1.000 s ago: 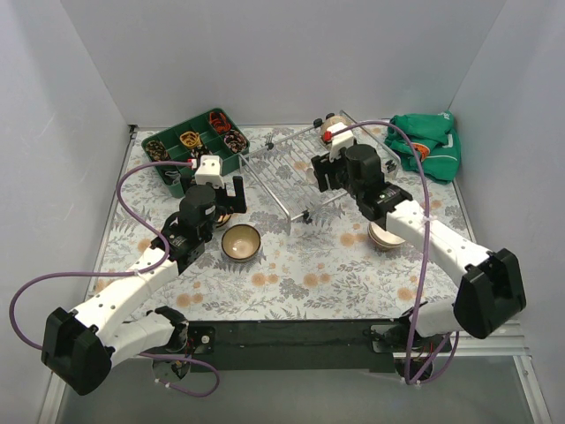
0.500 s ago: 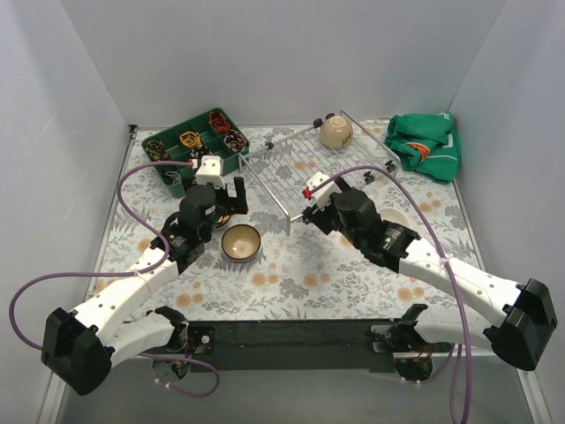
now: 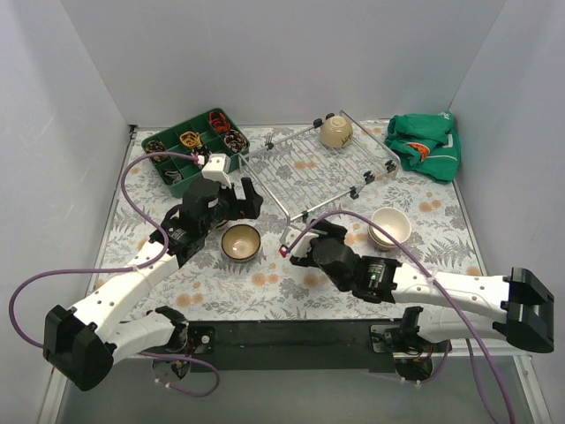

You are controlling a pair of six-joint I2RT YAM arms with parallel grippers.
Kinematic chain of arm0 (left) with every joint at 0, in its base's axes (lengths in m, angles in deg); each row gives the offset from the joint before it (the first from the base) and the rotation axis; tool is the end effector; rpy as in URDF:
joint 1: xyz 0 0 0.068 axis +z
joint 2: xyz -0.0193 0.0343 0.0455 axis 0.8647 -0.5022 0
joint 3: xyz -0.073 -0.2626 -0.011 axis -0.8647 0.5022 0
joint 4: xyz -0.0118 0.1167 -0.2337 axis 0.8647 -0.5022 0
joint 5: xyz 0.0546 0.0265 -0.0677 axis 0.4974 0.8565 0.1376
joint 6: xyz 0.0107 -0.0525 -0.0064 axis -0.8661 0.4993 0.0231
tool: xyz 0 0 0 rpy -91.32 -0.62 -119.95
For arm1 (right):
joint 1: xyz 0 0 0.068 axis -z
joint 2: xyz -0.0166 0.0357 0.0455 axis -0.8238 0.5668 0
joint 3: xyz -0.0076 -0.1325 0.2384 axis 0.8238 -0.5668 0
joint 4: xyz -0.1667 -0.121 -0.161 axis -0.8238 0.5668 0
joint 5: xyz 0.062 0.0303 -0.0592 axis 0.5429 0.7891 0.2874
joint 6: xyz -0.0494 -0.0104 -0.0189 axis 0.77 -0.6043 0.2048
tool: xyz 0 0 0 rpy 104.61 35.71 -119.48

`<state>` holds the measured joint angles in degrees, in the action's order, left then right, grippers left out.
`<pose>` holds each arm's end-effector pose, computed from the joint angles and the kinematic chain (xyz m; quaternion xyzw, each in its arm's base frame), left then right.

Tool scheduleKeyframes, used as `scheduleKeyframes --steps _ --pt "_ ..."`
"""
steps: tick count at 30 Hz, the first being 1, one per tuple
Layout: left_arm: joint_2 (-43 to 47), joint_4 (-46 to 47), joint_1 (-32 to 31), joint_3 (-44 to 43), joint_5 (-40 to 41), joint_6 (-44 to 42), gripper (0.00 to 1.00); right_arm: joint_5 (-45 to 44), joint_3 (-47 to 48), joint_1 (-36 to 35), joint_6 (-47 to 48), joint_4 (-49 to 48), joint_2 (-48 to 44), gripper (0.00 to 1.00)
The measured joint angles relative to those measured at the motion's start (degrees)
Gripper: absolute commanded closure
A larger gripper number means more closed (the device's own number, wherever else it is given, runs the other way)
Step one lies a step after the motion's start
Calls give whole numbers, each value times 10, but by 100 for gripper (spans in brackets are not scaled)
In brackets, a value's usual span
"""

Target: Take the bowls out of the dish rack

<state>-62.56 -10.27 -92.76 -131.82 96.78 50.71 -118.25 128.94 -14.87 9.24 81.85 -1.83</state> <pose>0.2054 -0.1268 0.3057 -0.2276 0.8015 -0.3551 0.4239 0.1026 0.2180 0.2646 -0.4780 0.6544 -0.0922 0.5786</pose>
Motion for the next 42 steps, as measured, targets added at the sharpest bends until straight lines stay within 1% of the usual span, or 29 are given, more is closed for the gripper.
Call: scheduleKeyframes --steps 7,16,20,23,26,28,30,33,38,41,42 --pt "0 -68 0 -4 -83 68 2 -70 -34 -79 76 -92 64 99" --pt "9 -133 0 -4 -143 123 2 -137 -86 -165 213 -263 151 99" --pt "10 -143 0 -4 -170 147 2 -156 -103 -196 294 -365 191 99" --pt "6 -146 0 -4 -191 165 3 -167 -116 -210 367 -461 220 99" --pt "-4 -148 0 -7 -208 178 5 -178 -129 -220 459 -584 258 99" --pt "-13 -148 -1 -9 -216 185 5 -183 -131 -224 513 -631 281 99" --pt "-19 -149 -1 -10 -223 190 7 -187 -131 -227 567 -666 304 99" --pt "-27 -150 -2 -10 -228 193 12 -193 -131 -231 630 -690 329 99" --pt "-46 -150 -3 -10 -238 196 21 -194 -130 -236 676 -710 335 99" --pt "-57 -150 -7 -10 -241 197 28 -194 -130 -236 689 -718 335 99" --pt "-60 -150 -8 -10 -242 197 37 -194 -130 -236 692 -720 335 99"
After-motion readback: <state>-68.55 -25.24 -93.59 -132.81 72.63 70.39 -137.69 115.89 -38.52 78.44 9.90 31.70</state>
